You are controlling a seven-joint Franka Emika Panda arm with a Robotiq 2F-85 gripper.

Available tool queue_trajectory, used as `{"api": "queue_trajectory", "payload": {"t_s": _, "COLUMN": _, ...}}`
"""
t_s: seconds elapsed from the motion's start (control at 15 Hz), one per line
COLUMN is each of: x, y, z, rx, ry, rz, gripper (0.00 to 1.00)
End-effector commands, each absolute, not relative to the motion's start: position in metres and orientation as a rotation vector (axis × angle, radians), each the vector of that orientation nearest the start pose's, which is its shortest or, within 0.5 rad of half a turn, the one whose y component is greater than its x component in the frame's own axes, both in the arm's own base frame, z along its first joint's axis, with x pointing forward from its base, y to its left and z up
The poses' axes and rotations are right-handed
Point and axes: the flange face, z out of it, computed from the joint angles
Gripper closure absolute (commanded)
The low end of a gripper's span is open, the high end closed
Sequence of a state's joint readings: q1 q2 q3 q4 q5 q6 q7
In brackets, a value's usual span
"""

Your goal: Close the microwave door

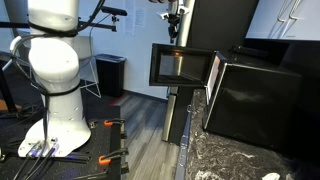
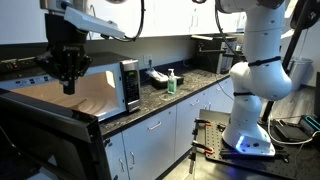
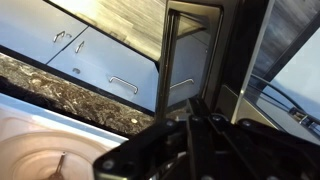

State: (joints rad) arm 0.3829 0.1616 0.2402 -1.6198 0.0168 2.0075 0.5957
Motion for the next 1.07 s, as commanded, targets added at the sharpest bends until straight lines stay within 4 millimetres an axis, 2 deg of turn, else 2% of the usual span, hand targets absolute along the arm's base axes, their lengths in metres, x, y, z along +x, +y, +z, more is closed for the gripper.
{"api": "queue_trajectory", "payload": {"t_s": 0.0, "x": 0.496, "y": 0.381, "z": 0.573, "rx": -2.958, "ry": -0.074, "rz": -0.360, "gripper": 1.00}}
{"api": "queue_trajectory", "payload": {"t_s": 0.27, "x": 0.498, "y": 0.411, "z": 0.580, "rx": -2.898, "ry": -0.246, "rz": -0.442, "gripper": 1.00}}
{"api": "queue_trajectory", "payload": {"t_s": 0.73, "x": 0.529, "y": 0.435, "z": 0.543, "rx": -2.810, "ry": -0.388, "rz": -0.298, "gripper": 1.00}}
{"api": "queue_trajectory", "payload": {"t_s": 1.0, "x": 0.542, "y": 0.442, "z": 0.528, "rx": -2.808, "ry": -0.380, "rz": -0.226, "gripper": 1.00}}
